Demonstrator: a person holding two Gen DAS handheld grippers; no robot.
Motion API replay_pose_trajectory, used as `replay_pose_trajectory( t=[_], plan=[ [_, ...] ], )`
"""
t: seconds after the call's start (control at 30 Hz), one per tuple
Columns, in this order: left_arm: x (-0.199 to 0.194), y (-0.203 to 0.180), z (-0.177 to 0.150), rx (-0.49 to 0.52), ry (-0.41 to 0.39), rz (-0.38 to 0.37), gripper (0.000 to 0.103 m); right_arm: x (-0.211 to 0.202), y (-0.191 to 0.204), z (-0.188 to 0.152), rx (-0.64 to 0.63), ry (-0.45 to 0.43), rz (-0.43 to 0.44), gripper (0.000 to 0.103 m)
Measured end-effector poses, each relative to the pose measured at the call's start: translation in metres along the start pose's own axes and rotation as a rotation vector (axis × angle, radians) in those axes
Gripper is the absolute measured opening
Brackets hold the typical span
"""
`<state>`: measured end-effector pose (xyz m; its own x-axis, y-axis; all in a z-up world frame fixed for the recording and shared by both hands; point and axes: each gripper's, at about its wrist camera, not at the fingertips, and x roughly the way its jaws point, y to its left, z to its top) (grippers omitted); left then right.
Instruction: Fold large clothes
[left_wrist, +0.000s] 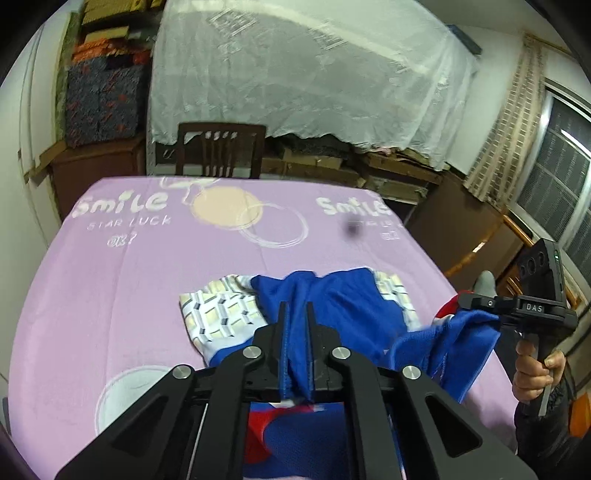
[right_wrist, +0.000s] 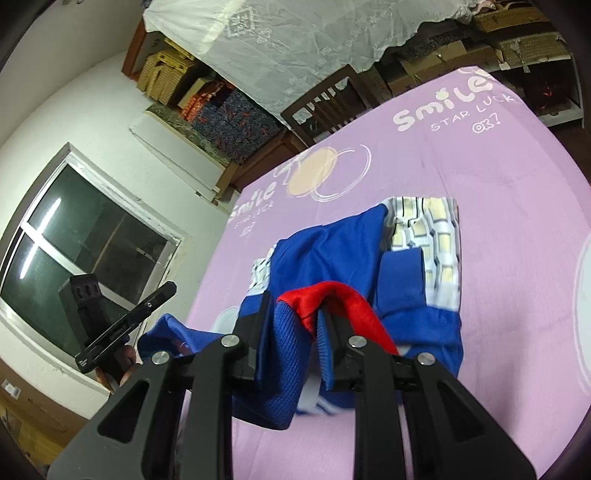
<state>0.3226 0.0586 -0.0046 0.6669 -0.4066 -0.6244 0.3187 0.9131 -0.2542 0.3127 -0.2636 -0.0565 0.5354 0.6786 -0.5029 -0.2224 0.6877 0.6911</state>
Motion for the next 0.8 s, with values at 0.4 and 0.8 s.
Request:
replay_pose_trajectory(
  t=[0.4, 0.8],
  plan=[
    [0.030, 0.049, -0.007, -0.111, 0.073, 0.032, 0.008, 0.070, -0.063, 0.043, 0.183, 0.072, -0.089, 0.024],
    [0.100, 0.054, -0.005, -0.128, 0.170, 0.031, 0.068, 0.020, -0.085, 0.046, 0.192, 0.006, 0.043, 0.071]
  ],
)
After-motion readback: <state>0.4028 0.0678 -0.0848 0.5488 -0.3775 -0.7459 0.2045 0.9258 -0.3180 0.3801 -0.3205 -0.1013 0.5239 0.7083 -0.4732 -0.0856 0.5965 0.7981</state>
